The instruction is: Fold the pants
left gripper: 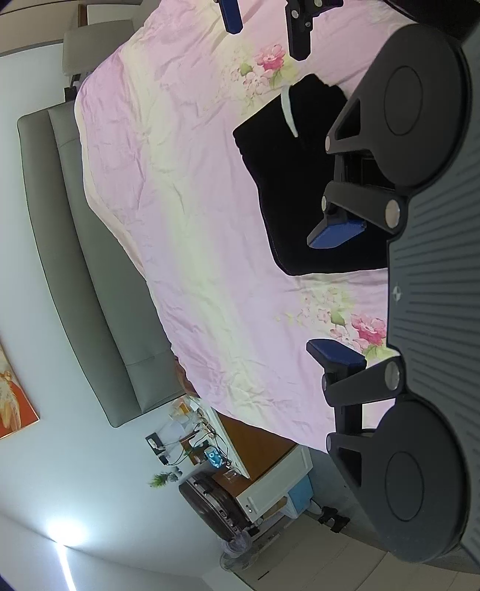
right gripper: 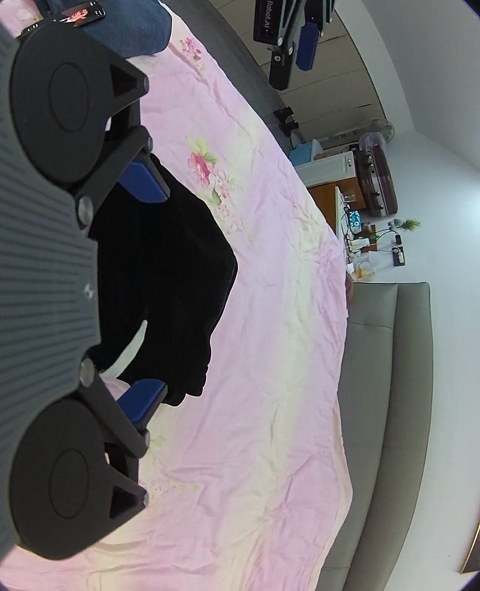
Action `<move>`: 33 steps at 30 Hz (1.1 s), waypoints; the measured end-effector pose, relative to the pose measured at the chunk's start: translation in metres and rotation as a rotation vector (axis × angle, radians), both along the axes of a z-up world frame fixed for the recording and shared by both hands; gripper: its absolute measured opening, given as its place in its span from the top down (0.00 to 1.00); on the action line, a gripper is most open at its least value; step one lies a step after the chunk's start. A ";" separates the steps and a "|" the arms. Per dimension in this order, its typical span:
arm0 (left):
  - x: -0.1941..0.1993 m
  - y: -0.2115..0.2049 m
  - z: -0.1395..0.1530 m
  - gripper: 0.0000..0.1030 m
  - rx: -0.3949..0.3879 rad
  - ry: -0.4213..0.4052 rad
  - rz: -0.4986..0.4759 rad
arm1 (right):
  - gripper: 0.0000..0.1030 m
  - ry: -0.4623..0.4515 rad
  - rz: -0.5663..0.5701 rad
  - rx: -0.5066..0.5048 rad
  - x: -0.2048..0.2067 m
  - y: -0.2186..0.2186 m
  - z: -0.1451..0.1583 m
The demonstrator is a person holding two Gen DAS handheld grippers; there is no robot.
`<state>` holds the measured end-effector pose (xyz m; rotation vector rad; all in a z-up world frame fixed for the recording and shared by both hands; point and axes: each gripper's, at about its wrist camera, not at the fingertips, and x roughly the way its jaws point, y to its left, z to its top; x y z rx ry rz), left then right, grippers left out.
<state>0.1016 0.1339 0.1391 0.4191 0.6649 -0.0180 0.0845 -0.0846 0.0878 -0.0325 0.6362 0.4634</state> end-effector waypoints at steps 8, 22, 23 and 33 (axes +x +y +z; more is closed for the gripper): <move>-0.071 -0.014 -0.024 0.32 -0.156 -0.126 0.058 | 0.05 -0.128 -0.045 -0.005 -0.092 -0.007 -0.006; -0.106 -0.047 -0.106 0.30 -0.305 -0.143 0.156 | 0.05 -0.167 -0.127 -0.089 -0.129 -0.002 -0.060; -0.105 -0.048 -0.110 0.30 -0.315 -0.134 0.162 | 0.05 -0.157 -0.129 -0.102 -0.127 -0.001 -0.064; -0.103 -0.051 -0.132 0.28 -0.307 -0.055 0.194 | 0.05 -0.125 -0.127 -0.155 -0.116 0.005 -0.085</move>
